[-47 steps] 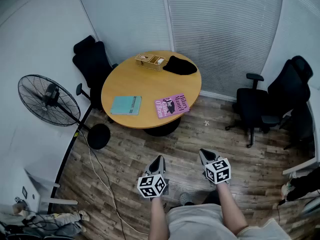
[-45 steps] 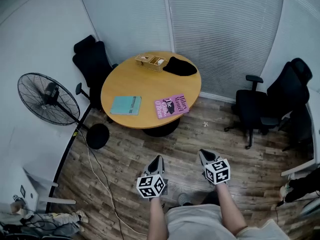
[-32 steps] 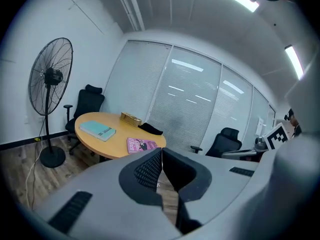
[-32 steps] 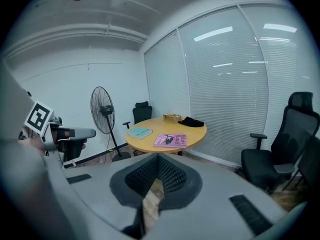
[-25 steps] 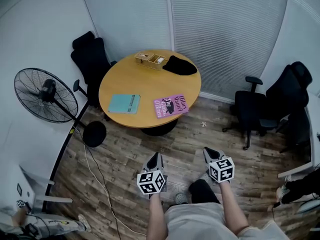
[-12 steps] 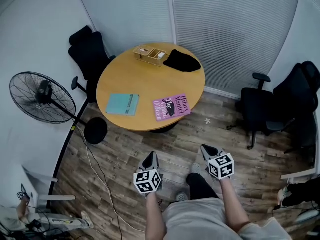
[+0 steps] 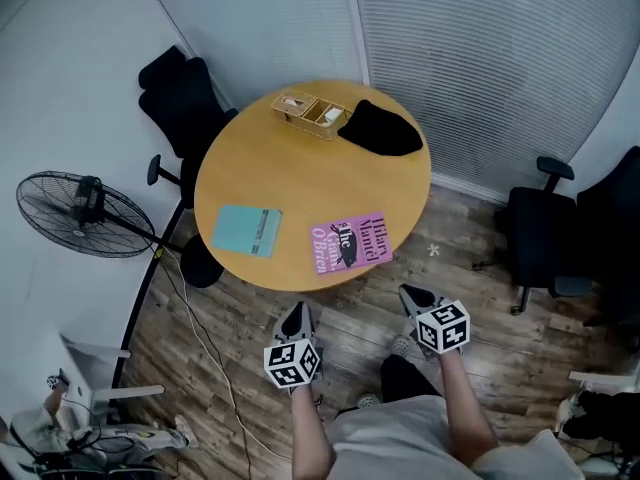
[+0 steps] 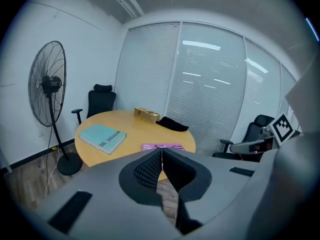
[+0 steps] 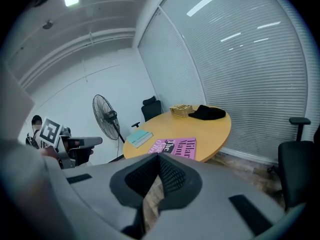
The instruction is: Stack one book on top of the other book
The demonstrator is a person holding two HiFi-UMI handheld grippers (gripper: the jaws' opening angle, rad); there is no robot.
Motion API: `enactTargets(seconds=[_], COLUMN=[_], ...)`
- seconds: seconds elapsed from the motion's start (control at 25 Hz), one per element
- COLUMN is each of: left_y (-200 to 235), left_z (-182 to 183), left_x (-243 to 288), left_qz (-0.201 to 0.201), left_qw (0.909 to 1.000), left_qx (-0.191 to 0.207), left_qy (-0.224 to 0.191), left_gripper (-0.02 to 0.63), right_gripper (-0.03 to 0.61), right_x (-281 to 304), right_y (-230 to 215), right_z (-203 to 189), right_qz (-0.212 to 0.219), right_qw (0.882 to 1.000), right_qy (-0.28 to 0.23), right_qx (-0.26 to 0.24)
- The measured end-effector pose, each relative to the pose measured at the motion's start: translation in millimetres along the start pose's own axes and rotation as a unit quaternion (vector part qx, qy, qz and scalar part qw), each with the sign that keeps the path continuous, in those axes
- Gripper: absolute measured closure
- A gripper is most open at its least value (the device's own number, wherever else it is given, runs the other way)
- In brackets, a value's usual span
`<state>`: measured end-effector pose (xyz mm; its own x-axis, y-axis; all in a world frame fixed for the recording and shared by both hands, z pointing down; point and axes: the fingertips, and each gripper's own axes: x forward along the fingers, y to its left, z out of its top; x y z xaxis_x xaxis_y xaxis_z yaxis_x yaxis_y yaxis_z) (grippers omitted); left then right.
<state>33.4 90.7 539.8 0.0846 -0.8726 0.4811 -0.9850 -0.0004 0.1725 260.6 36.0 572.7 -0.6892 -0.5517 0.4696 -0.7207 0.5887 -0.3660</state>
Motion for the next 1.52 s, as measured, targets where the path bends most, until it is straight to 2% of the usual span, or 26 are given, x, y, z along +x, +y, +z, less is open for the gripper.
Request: enactTargets(seconds=[0.12, 0.32, 0.64, 0.88, 1.2, 1.52], left_y=[-5.9, -1.3, 2.0, 14.2, 32.9, 58.3], left_z=[4.1, 16.0, 46.1, 54.1, 49.7, 17.4], left_x=[19.5, 37.9, 63.4, 98.4, 157.2, 189.1], left_qz=[-0.003, 0.012, 0.017, 0.011, -0.017, -0.029], left_qw=[0.9997, 0.9991, 0.9993, 0.9994, 0.9981, 0.9917], left_qx=[-0.022, -0.034, -0.031, -0.028, -0.032, -0.069], left_qy=[0.011, 0.021, 0.015, 0.016, 0.049, 0.104], left_gripper=[0.584, 0.584, 0.584, 0.584, 0.584, 0.584], right_gripper=[0.558, 0.558, 0.558, 0.558, 0.558, 0.558], right_x=[11.4, 19.6, 34.2, 64.3, 117.5, 162.8], right_y=[-27.6, -54.3, -72.5, -79.4, -89.7, -99.4], right_z=[11.2, 29.3, 56.6, 72.5, 69.0, 57.9], right_qz=[-0.004, -0.01, -0.011, -0.005, -0.017, -0.04], right_qw=[1.0, 0.999, 0.999, 0.999, 0.997, 0.994], right_qy=[0.006, 0.009, 0.0, -0.012, -0.006, 0.017], right_qx=[0.023, 0.037, 0.043, 0.046, 0.069, 0.103])
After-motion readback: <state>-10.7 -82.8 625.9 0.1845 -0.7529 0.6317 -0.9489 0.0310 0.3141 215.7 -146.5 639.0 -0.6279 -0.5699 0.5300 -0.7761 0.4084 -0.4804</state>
